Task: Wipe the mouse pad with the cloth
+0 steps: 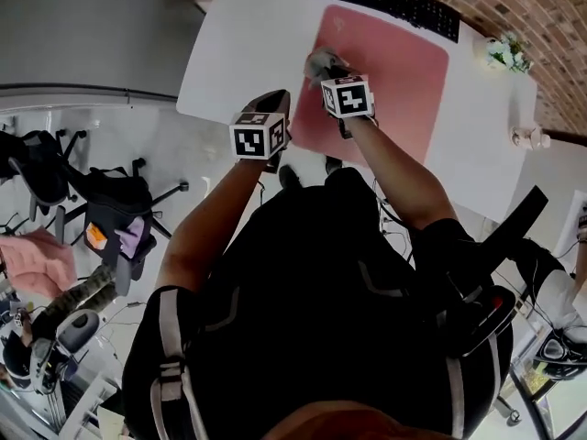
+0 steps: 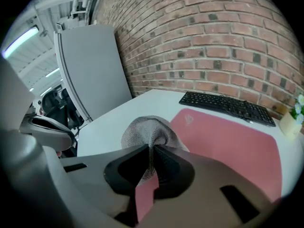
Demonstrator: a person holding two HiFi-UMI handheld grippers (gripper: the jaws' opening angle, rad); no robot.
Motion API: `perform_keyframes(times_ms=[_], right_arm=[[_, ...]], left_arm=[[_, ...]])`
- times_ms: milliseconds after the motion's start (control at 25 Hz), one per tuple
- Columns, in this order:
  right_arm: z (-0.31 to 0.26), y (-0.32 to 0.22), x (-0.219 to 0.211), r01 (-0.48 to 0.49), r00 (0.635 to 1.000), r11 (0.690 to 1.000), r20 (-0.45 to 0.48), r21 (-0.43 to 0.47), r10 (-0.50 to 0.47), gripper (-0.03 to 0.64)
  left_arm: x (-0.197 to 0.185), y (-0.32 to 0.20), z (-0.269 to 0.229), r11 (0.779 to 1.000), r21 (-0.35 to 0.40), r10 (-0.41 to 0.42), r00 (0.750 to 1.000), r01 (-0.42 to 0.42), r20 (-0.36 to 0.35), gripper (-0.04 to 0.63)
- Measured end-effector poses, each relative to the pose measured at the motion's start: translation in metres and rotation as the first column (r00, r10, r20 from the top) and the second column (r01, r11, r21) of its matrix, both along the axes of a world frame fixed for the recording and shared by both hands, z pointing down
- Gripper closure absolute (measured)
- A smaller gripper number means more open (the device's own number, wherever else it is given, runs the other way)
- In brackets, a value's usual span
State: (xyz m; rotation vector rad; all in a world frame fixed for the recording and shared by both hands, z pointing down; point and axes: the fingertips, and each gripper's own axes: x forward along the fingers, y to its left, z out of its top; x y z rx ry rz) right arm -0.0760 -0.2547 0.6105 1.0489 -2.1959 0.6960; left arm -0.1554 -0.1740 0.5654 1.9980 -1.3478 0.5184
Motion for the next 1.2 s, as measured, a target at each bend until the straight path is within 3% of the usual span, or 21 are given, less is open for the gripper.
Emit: perform_keyframes(times_ms=[200,560,1080,1200], right_arm=[[0.031,-0.019,-0.014,-0.016,1.0,0.996,0.006,-0.083,0.017,0.583],[0.049,-0.024,0.003,-0.037,0.999,0.99,-0.014,-0.133,0.035,0.583],[0.053,-0.019,0.069,-0.149,0.989,0.979,-0.025,-0.141,0.147,0.583],[0.053,-0.016,0.086,-0.181,0.984,0.973,-0.027,-0.143,0.179,0.583]], left_arm=[[-0.004,-0.01,0.006,0.999,-0.036,-0.029,0.999,0.03,0.024,0.595],[0.002,-0.028,0.009,0.999,-0.043,-0.018,1.0,0.018,0.009,0.595],[0.04,-0.047,0.011,0.998,-0.049,0.044,0.998,-0.046,-0.054,0.595],[0.052,-0.049,0.009,0.995,-0.036,0.093,0.995,-0.095,-0.033,0.595]])
